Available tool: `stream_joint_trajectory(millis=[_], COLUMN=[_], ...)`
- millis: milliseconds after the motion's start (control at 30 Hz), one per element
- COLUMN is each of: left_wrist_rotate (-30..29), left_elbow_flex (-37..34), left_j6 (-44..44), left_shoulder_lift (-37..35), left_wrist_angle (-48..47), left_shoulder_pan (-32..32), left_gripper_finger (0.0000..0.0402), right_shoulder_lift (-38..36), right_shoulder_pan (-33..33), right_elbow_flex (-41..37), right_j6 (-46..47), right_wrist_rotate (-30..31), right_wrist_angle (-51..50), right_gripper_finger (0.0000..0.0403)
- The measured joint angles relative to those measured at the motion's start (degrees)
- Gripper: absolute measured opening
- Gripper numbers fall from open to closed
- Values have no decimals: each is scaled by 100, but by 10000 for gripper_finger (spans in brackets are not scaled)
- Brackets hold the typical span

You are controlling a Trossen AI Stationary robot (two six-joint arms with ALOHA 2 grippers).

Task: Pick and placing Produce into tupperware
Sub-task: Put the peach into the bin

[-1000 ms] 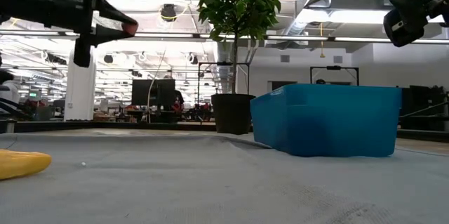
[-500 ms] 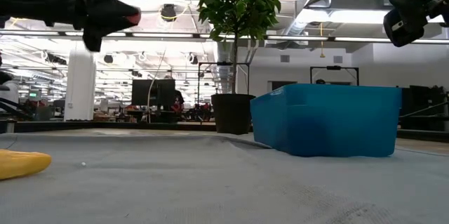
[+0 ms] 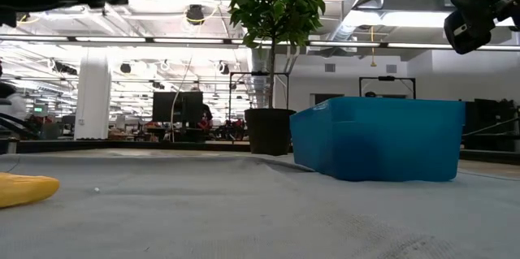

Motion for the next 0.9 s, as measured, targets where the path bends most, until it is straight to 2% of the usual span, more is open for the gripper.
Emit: stream_joint_trajectory(millis=[200, 400, 533, 633, 900], left_wrist_rotate=[428, 1493, 1473, 1378, 1131], left_elbow_flex=[244, 274, 278, 278, 724], left_j6=[962, 2282, 2432, 1842, -845], left_shoulder_lift=[7, 132, 220, 346, 1158], left_wrist_angle=[286, 1174, 1407, 1642, 1937], left_shoulder_pan=[-81, -264, -295, -295, -293], left_gripper_finger=[105, 105, 105, 105, 105], right_shoulder_lift=[1, 1, 0, 1, 1], right_shoulder_pan=[0, 0, -5, -4, -6], right_elbow_flex=[1, 0, 0, 1, 1], right_j6=[-3, 28, 88, 86, 88], right_wrist_rotate=[0, 0, 0, 0, 366], right_wrist_angle=[-2, -4, -4, -4, -4], right_gripper_finger=[249, 249, 249, 249, 249])
